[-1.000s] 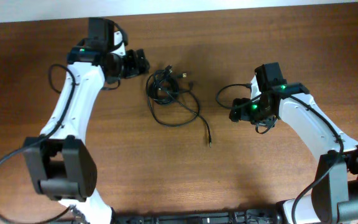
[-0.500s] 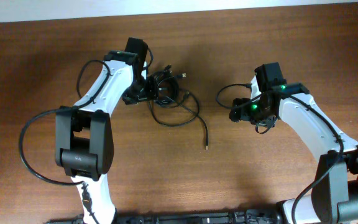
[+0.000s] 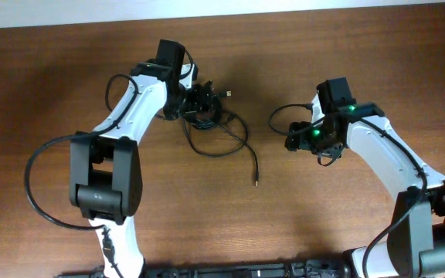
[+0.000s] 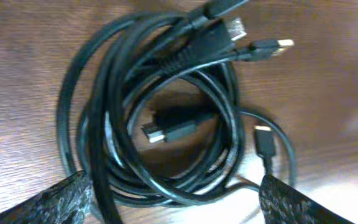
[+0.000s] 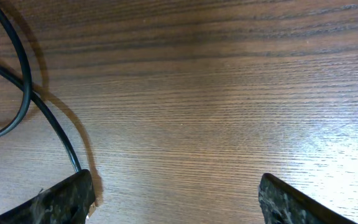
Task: Untangle cables
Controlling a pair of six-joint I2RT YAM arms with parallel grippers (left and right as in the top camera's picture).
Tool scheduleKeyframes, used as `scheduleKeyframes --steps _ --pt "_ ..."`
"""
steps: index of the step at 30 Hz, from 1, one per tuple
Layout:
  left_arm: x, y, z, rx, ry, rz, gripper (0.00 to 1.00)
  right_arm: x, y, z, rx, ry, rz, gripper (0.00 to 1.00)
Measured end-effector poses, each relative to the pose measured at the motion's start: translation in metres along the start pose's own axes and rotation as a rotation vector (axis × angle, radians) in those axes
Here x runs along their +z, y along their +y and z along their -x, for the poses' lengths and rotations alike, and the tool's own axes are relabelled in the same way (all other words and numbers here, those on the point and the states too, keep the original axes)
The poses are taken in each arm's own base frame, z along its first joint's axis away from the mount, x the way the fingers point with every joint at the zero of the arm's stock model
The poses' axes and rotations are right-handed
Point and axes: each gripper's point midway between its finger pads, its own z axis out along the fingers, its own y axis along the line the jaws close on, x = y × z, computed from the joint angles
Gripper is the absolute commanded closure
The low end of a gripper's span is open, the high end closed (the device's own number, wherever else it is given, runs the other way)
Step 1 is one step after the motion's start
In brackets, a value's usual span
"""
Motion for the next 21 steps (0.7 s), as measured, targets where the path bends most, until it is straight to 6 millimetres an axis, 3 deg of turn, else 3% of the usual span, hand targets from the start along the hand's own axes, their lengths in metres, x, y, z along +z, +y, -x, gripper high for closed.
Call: scheduleKeyframes --steps 5,6,9,15,21 --pt "0.020 0.007 -0.017 0.070 0.039 0.193 0.16 0.000 0.000 0.000 0.000 0.000 0.000 0.16" --pt "0.021 0.010 -0.020 0.073 0.051 0.216 0.21 0.000 0.000 0.000 0.000 0.001 0.000 0.16" --pt "0.016 0.030 -0.030 0.074 0.086 0.327 0.19 0.000 0.000 0.000 0.000 0.000 0.000 0.16" --pt "0.010 0.041 -0.043 0.072 0.140 0.387 0.18 0.000 0.000 0.000 -0.001 0.000 0.000 0.16" --pt "0.021 0.044 -0.042 0.079 0.115 0.380 0.36 0.000 0.000 0.000 0.000 0.001 0.000 0.16"
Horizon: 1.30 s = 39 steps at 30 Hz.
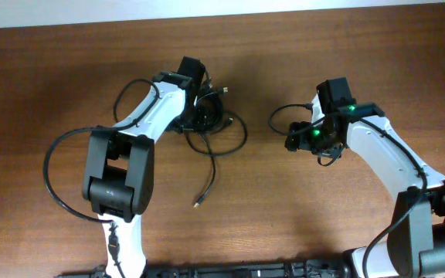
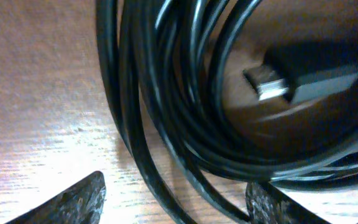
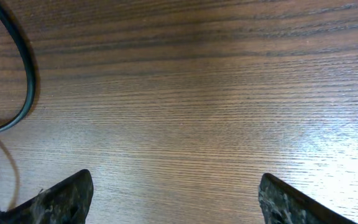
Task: Untangle cables
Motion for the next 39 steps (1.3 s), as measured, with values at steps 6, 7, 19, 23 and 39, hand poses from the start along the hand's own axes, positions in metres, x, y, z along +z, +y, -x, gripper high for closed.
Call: scheduleKeyframes --steps 6,7,19,23,39 --pt "0.006 0.000 -0.008 0.006 0.021 -0.005 0.78 0.000 0.000 0.000 0.000 0.000 0.000 0.16" --pt "0.007 -0.002 -0.008 0.007 0.021 -0.012 0.83 0.000 0.000 0.000 0.000 0.000 0.000 0.16" --pt "0.006 -0.006 -0.009 0.027 0.024 -0.039 1.00 0.000 0.008 0.003 -0.014 -0.007 0.045 0.06" --pt "-0.035 -0.039 -0.013 0.141 -0.003 -0.260 1.00 -0.004 0.041 0.014 -0.092 -0.049 0.208 0.07" --pt "-0.133 -0.122 -0.042 0.454 -0.090 -0.898 1.00 0.000 0.069 0.015 -0.086 -0.080 0.223 0.07"
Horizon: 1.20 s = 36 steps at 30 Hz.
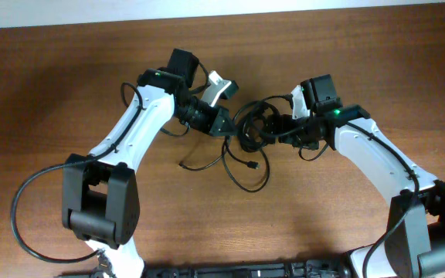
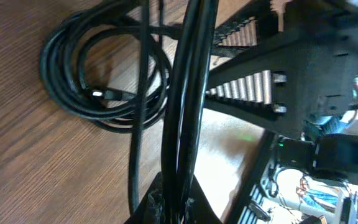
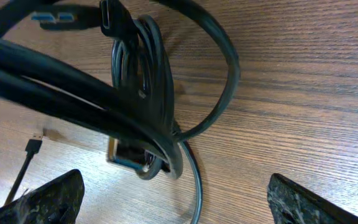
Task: Untangle cables
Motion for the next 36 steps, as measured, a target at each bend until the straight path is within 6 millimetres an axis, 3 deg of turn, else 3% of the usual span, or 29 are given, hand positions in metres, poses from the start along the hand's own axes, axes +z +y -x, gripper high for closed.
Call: scheduleKeyframes --steps 3,6,7,8,9,11,12,13,14,19,20,21,22,23,28,35,36 --pt "-0.003 -0.017 0.008 0.032 -0.030 -0.089 1.00 0.000 -0.002 0.001 0.001 -0.004 -0.011 0.07" --pt "-0.009 -0.039 0.016 0.053 -0.067 -0.207 1.00 0.000 -0.008 0.003 0.004 -0.017 -0.045 0.20" --pt "-0.010 -0.044 0.017 0.053 -0.072 -0.233 1.00 0.000 -0.009 0.004 0.005 -0.021 -0.053 0.28" --pt "-0.012 -0.051 0.018 0.054 -0.081 -0.274 1.00 0.000 -0.011 0.004 0.004 -0.026 -0.064 0.45" --pt "-0.013 -0.056 0.019 0.054 -0.088 -0.305 1.00 -0.001 -0.013 0.005 0.006 -0.030 -0.077 0.56" --pt "-0.016 -0.063 0.020 0.054 -0.098 -0.349 1.00 -0.001 -0.018 0.007 0.019 -0.041 -0.104 0.64" --pt "-0.017 -0.065 0.021 0.055 -0.100 -0.362 1.00 -0.001 -0.019 0.007 0.024 -0.044 -0.112 0.75" --pt "-0.018 -0.068 0.021 0.055 -0.105 -0.383 1.00 -0.002 -0.021 0.008 0.028 -0.050 -0.124 0.93" --pt "-0.019 -0.071 0.022 0.055 -0.108 -0.397 1.00 -0.002 -0.022 0.009 0.029 -0.052 -0.129 0.96" --pt "-0.020 -0.070 0.022 0.053 -0.112 -0.399 1.00 -0.002 -0.023 0.008 0.035 -0.049 -0.135 0.96" --pt "-0.021 -0.067 0.022 0.051 -0.113 -0.387 1.00 -0.002 -0.023 0.007 0.036 -0.046 -0.136 0.91" --pt "-0.021 -0.063 0.022 0.048 -0.114 -0.369 1.00 -0.002 -0.023 0.007 0.036 -0.046 -0.136 0.64" --pt "-0.022 -0.056 0.023 0.044 -0.117 -0.342 1.00 -0.002 -0.024 0.007 0.039 -0.047 -0.138 0.46" --pt "-0.024 -0.049 0.023 0.038 -0.121 -0.320 1.00 -0.002 -0.024 0.007 0.044 -0.048 -0.139 0.44" --pt "-0.023 -0.031 0.021 0.021 -0.108 -0.225 1.00 -0.002 -0.020 0.019 0.027 -0.095 -0.122 0.43" --pt "-0.022 -0.026 0.020 0.021 -0.104 -0.198 1.00 0.006 -0.021 0.024 0.023 -0.105 -0.118 0.43" --pt "-0.022 -0.026 0.022 0.025 -0.108 -0.195 1.00 0.013 -0.025 0.022 0.030 -0.086 -0.126 0.52"
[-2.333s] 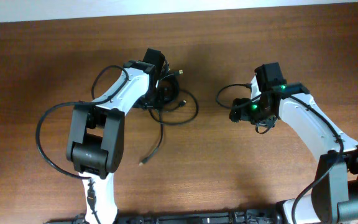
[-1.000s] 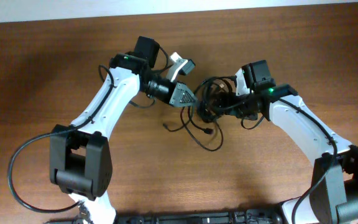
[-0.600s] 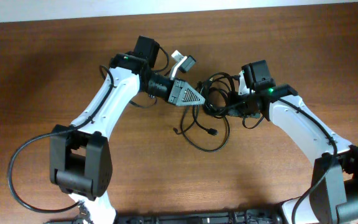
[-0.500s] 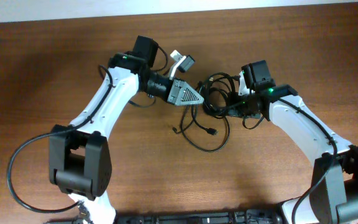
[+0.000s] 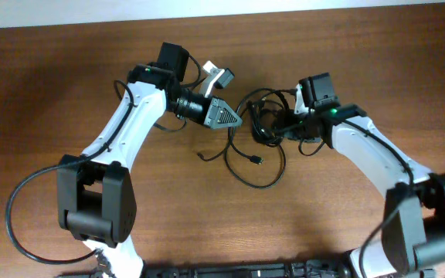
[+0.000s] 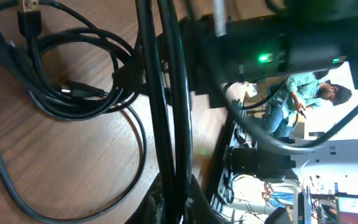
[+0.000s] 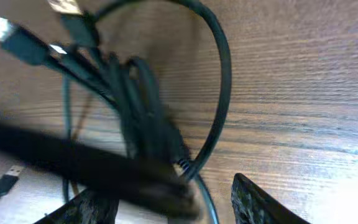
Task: Untangle cables
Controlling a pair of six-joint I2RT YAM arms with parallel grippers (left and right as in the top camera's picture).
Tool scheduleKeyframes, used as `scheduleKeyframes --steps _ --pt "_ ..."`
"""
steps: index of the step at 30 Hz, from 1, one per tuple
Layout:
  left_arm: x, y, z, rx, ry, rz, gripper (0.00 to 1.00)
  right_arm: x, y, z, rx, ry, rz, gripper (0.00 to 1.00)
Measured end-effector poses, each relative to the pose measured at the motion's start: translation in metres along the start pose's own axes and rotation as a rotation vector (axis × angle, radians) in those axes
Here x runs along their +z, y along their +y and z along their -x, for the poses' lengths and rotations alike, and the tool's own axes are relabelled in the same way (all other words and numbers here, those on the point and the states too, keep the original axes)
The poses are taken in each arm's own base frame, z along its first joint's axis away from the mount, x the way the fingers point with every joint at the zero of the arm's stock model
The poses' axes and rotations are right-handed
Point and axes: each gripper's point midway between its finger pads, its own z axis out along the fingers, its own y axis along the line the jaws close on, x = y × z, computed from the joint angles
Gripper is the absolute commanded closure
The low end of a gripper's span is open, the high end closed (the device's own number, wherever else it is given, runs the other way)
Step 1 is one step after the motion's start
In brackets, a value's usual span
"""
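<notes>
The tangle of black cables (image 5: 265,123) lies at the middle of the table. In the left wrist view its coil (image 6: 73,93) rests on the wood, and taut strands (image 6: 166,93) run from it into my jaws. My left gripper (image 5: 224,116) (image 6: 174,208) is shut on those strands, just left of the tangle. My right gripper (image 5: 282,129) (image 7: 176,208) is at the tangle's right side, open, its fingers (image 7: 260,202) astride a blurred part of the bundle (image 7: 135,143). A loose loop (image 5: 259,171) trails toward the front, with plug ends (image 5: 258,161) nearby.
The wooden table (image 5: 361,62) carries nothing else but the arms' own thin black supply cables (image 5: 29,208). Another loose plug end (image 5: 201,155) lies on the wood left of the loop. Equipment beyond the table's edge shows in the left wrist view (image 6: 278,155).
My right fingers stand closer together and sit lower over the bundle, which is now blurred between them. The left gripper still holds the strands, and the loose plug ends have shifted slightly right.
My left gripper was open above the tangle at the back left, then low over its coil, while the right gripper stayed open over bare wood. Later the left was shut on strands with the tangle at mid-table by the right gripper. Now the right fingers straddle the bundle.
</notes>
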Motion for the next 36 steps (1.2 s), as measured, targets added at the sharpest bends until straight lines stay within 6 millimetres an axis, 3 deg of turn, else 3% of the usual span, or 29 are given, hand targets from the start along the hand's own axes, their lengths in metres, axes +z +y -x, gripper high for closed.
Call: scheduleKeyframes --steps 1,2,4,7,9,10,11,12,13,15,18,21,23,28,33,35,36 --pt "0.000 0.002 0.003 0.015 -0.009 0.008 1.00 0.011 -0.004 -0.004 0.007 0.027 -0.008 0.84" --pt "0.000 0.003 0.005 0.023 -0.014 0.017 1.00 0.020 -0.007 -0.008 0.008 0.052 -0.009 0.96" --pt "-0.003 0.015 0.010 0.053 -0.029 0.075 1.00 0.026 -0.004 -0.012 0.024 0.077 0.017 0.92" --pt "-0.011 0.045 0.013 0.058 -0.028 0.239 1.00 0.023 0.009 -0.016 0.018 0.102 0.088 0.91" --pt "-0.014 0.055 0.015 0.057 -0.031 0.295 0.97 0.019 0.014 -0.020 0.022 0.122 0.112 0.91" --pt "-0.015 0.058 0.017 0.062 -0.035 0.316 0.90 0.013 0.016 -0.024 0.027 0.140 0.121 0.90" --pt "-0.017 0.063 0.022 0.073 -0.050 0.345 0.55 0.004 0.021 -0.033 0.039 0.181 0.140 0.88" --pt "-0.019 0.068 0.026 0.081 -0.063 0.373 0.31 -0.001 0.025 -0.040 0.048 0.216 0.160 0.87" --pt "-0.021 0.072 0.031 0.083 -0.079 0.401 0.13 -0.007 0.031 -0.052 0.046 0.271 0.200 0.84" --pt "-0.027 0.080 0.040 0.086 -0.112 0.448 0.04 -0.014 0.046 -0.063 0.021 0.327 0.298 0.84" --pt "-0.029 0.083 0.029 0.034 -0.083 0.465 0.02 -0.023 0.072 -0.056 -0.040 0.308 0.463 0.84" --pt "-0.028 0.079 -0.002 -0.083 0.021 0.452 0.04 -0.031 0.093 -0.043 -0.097 0.255 0.595 0.85" --pt "-0.026 0.073 -0.016 -0.109 0.070 0.424 0.05 -0.033 0.097 -0.039 -0.112 0.238 0.620 0.86" --pt "-0.007 0.049 -0.025 0.000 0.136 0.325 0.06 -0.021 0.081 -0.032 -0.059 0.210 0.500 0.78" --pt "-0.006 0.049 -0.028 0.021 0.152 0.329 0.06 -0.013 0.064 -0.033 -0.037 0.206 0.390 0.78" --pt "-0.006 0.049 -0.029 0.019 0.155 0.331 0.09 -0.010 0.055 -0.035 -0.030 0.205 0.338 0.96" --pt "-0.006 0.050 -0.030 0.019 0.157 0.331 0.11 -0.010 0.054 -0.034 -0.025 0.203 0.327 0.96"
